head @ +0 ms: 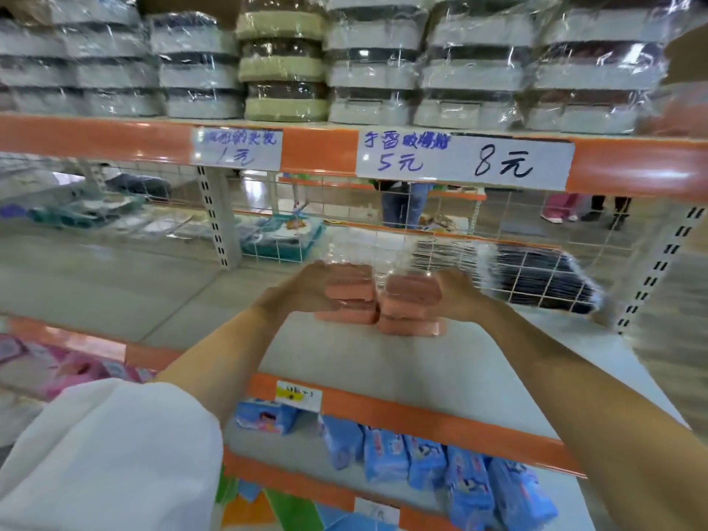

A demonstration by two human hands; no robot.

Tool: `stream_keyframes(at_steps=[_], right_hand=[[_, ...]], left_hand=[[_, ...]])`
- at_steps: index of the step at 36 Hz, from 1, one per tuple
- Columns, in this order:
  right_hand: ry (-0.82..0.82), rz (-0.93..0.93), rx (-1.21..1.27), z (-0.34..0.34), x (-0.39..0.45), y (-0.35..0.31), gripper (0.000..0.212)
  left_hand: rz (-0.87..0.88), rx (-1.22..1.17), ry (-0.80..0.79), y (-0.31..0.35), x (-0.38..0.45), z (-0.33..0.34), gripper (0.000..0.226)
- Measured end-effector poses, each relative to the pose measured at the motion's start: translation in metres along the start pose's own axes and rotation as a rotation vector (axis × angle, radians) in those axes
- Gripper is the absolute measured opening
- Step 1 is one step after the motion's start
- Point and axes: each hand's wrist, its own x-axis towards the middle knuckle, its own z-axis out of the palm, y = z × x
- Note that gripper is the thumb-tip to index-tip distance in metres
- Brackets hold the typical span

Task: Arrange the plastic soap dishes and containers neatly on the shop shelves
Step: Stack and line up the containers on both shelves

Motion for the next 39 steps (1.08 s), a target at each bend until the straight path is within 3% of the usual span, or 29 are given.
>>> stream_keyframes(at_steps=[3,7,10,15,20,27,31,34,37,39], right_hand=[[0.006,0.028,-0.036,0.005,0.019,0.004,0.066],[-0.026,0.089,-0.040,0.014,0.030,0.008,0.102],[-0.073,0.094,-0.056,0.019,0.037,0.013,0.112],[-0.098,0.094,-0.097,0.025,0.046,0.015,0.115],[-0.067,0.164,-0.123,0.028,0.040,0.017,0.111],[-0.053,0.235,-0.062,0.018,0.008,0.028,0.098],[-0.057,0.234,0.052,0.007,-0.029,0.049,0.090],[-0.058,0.278,0.130,0.012,-0.054,0.095,0.105],[-0.053,0.298,0.146,0.012,-0.089,0.128,0.113],[-0.047,0.361,0.131,-0.008,-0.134,0.115,0.097]], left_hand=[[0.016,0.044,0.029,-0.010,0.027,-0.004,0.056],[0.042,0.137,0.013,-0.023,0.055,-0.001,0.081],[0.045,0.195,-0.027,-0.032,0.073,0.004,0.090],[0.037,0.302,-0.091,-0.036,0.086,0.009,0.099],[0.007,0.396,-0.015,-0.037,0.097,0.016,0.096],[-0.061,0.220,-0.049,-0.006,0.073,0.006,0.108],[0.016,0.089,-0.129,0.024,0.051,0.001,0.102],[0.108,0.019,-0.179,0.050,0.029,0.005,0.093],[0.224,-0.129,-0.227,0.081,0.000,0.009,0.062],[0.278,-0.180,-0.290,0.102,-0.018,0.011,0.050]])
